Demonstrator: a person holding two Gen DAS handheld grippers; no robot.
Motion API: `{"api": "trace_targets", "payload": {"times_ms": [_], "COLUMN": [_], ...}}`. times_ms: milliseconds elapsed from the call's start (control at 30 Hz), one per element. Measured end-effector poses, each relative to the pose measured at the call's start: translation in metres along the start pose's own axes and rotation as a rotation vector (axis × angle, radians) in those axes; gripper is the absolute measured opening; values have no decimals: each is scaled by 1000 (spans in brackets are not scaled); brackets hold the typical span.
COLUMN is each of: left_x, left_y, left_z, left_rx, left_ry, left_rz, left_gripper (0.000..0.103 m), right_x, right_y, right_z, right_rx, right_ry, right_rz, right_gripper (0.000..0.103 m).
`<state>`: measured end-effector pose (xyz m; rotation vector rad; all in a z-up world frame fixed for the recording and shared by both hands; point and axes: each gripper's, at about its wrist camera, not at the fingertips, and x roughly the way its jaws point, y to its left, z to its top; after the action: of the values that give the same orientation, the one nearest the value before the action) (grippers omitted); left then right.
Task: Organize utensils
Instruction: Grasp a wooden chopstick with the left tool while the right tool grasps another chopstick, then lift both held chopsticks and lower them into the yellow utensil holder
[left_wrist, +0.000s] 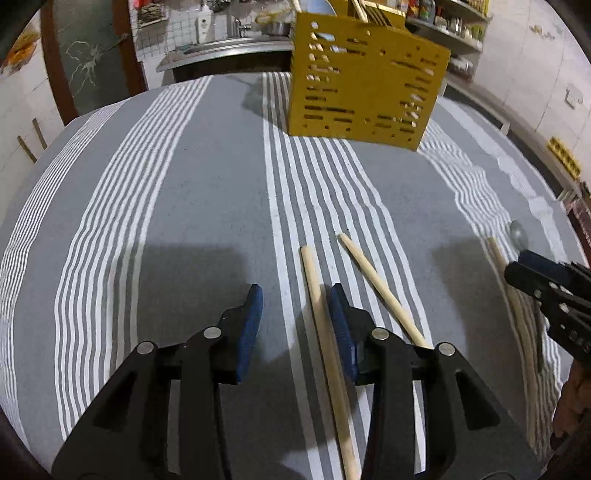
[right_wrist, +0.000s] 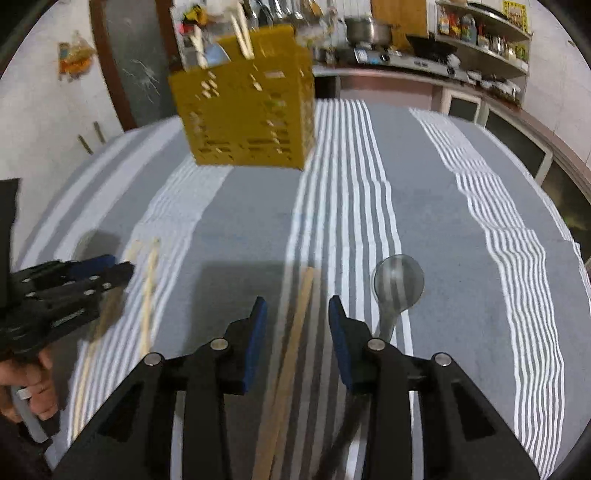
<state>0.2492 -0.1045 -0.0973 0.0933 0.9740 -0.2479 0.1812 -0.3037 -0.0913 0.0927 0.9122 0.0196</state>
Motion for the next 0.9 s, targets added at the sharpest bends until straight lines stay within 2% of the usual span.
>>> {"api": "trace_targets", "payload": {"times_ms": [167, 233, 300, 400, 500, 700, 900], "left_x": [10, 14, 16, 16, 13, -24, -68], "left_y": [-4, -3, -5, -5, -2, 7, 9], "left_z": [11, 15, 18, 22, 24, 32, 41], "left_rx": [47, 39, 45, 30, 12, -27, -43], "left_ry": [30, 33, 30, 35, 39, -54, -170], "left_rz": [27, 31, 52, 43, 25, -14, -63], "left_gripper": [39, 36, 14, 4, 4, 4, 4], "right_x": [19, 23, 27, 28, 25, -9, -55], "right_y": [3, 5, 8, 6, -1, -8, -12], "right_z": [6, 9, 13, 17, 20, 30, 41], "right_rx": [-15, -20, -31, -13, 19, 45, 49], "right_ry": [72, 82, 95, 105, 98, -4, -145], "right_rz": [-10, -34, -37, -21, 3, 55, 114], "right_gripper": [33, 22, 12, 6, 6, 6, 6]}}
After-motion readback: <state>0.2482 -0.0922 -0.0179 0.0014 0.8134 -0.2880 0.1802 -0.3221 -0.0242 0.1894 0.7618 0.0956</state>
